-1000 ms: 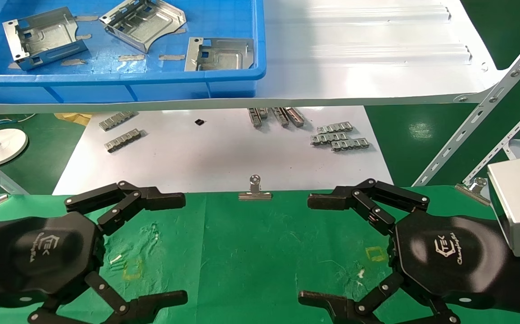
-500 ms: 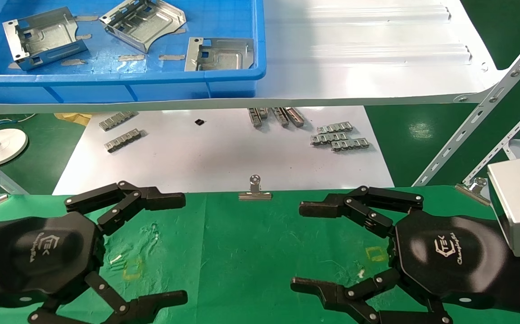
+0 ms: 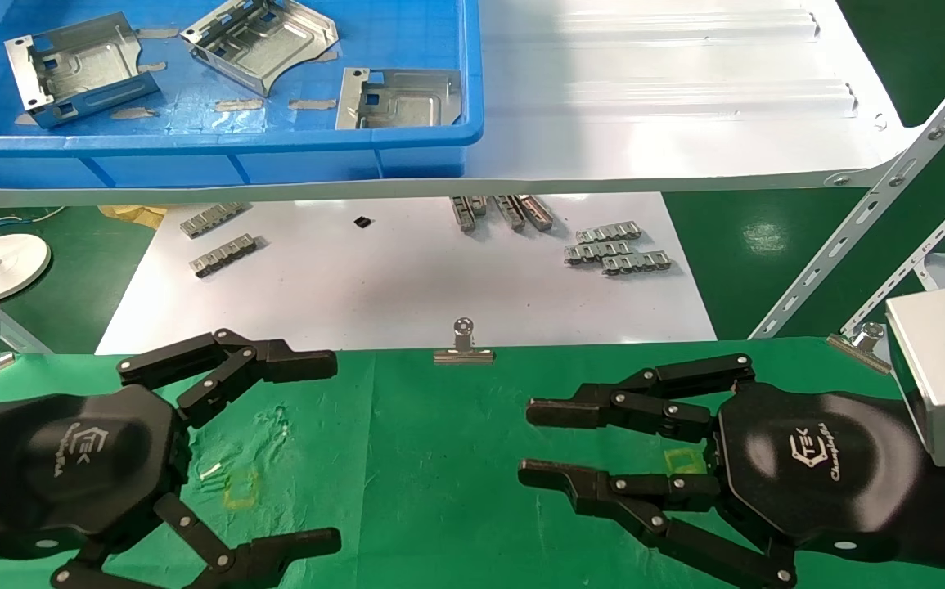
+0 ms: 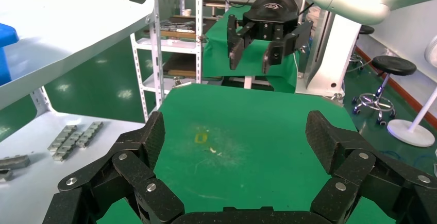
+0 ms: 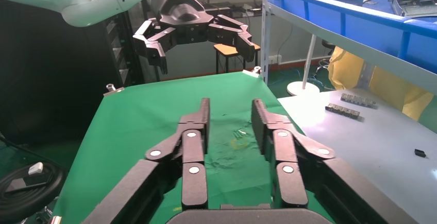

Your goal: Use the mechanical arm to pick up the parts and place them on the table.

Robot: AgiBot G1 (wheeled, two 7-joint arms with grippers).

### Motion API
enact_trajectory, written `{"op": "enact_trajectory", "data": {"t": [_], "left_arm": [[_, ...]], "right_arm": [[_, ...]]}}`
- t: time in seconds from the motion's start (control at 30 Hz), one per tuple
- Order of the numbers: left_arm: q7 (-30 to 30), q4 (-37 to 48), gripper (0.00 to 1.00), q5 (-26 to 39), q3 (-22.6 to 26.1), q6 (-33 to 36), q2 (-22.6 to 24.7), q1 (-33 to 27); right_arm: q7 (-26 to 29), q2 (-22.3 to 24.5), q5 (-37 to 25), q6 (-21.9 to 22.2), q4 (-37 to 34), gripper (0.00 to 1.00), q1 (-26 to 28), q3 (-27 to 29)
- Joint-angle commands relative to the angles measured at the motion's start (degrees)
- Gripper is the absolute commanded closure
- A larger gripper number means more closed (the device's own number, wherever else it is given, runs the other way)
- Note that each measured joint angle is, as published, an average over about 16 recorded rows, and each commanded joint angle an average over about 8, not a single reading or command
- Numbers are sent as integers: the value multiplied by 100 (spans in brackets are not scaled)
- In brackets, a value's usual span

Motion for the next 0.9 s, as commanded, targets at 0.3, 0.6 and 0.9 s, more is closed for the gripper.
{"op": "enact_trajectory", "data": {"t": [0.3, 0.6, 0.9], "left_arm": [[0, 0, 0, 0, 0, 0, 0, 0], [0, 0, 0, 0, 0, 0, 0, 0], [0, 0, 0, 0, 0, 0, 0, 0]], "right_arm": [[0, 0, 0, 0, 0, 100, 0, 0], [0, 0, 0, 0, 0, 100, 0, 0], [0, 0, 0, 0, 0, 100, 0, 0]]}}
